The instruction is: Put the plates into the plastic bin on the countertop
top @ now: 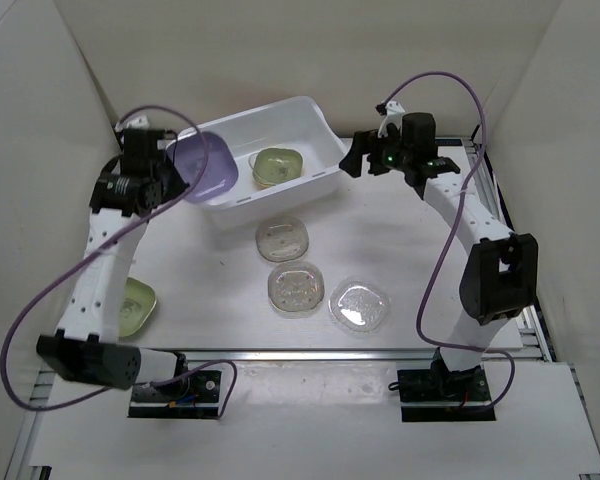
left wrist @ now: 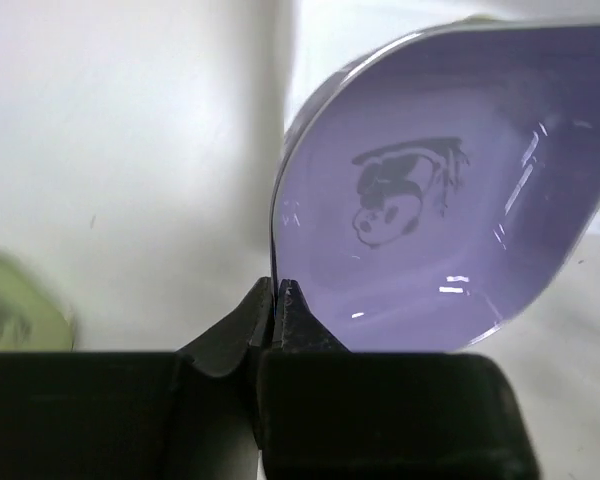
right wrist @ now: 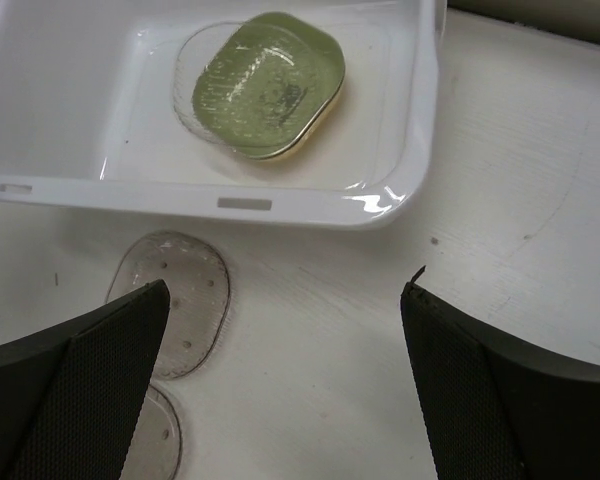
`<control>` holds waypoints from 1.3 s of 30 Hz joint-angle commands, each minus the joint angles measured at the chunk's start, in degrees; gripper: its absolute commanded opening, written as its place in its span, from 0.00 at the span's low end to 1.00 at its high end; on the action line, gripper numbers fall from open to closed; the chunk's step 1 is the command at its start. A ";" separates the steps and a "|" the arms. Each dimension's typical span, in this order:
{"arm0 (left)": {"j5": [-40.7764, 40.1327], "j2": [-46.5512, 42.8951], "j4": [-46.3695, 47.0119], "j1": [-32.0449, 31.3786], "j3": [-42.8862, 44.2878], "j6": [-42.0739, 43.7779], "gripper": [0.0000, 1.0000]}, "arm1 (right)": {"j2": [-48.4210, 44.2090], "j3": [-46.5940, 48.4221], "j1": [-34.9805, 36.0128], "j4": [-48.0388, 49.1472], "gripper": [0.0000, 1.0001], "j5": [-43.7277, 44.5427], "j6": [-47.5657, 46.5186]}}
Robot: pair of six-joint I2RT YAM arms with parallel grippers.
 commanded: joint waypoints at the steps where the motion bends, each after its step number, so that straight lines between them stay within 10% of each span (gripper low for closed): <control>1: 4.30 10.66 7.13 -0.21 8.95 9.55 0.10 | 2.40 6.14 -0.76 -0.44 0.99 -1.47 -2.41; 11: 16.15 51.09 2.64 3.83 52.38 19.83 0.10 | 9.87 16.25 -1.55 -4.66 0.99 5.83 -1.36; 19: 32.32 62.52 10.55 4.98 50.37 21.69 0.10 | 18.82 29.51 -2.52 -12.91 0.99 8.99 0.05; 34: 39.19 69.04 23.03 2.08 51.95 12.56 0.11 | 21.74 31.11 -4.10 -15.04 0.99 7.68 1.45; 39: 38.14 70.79 26.90 0.67 51.52 7.72 0.24 | 22.09 30.41 -4.98 -14.68 0.99 6.53 2.51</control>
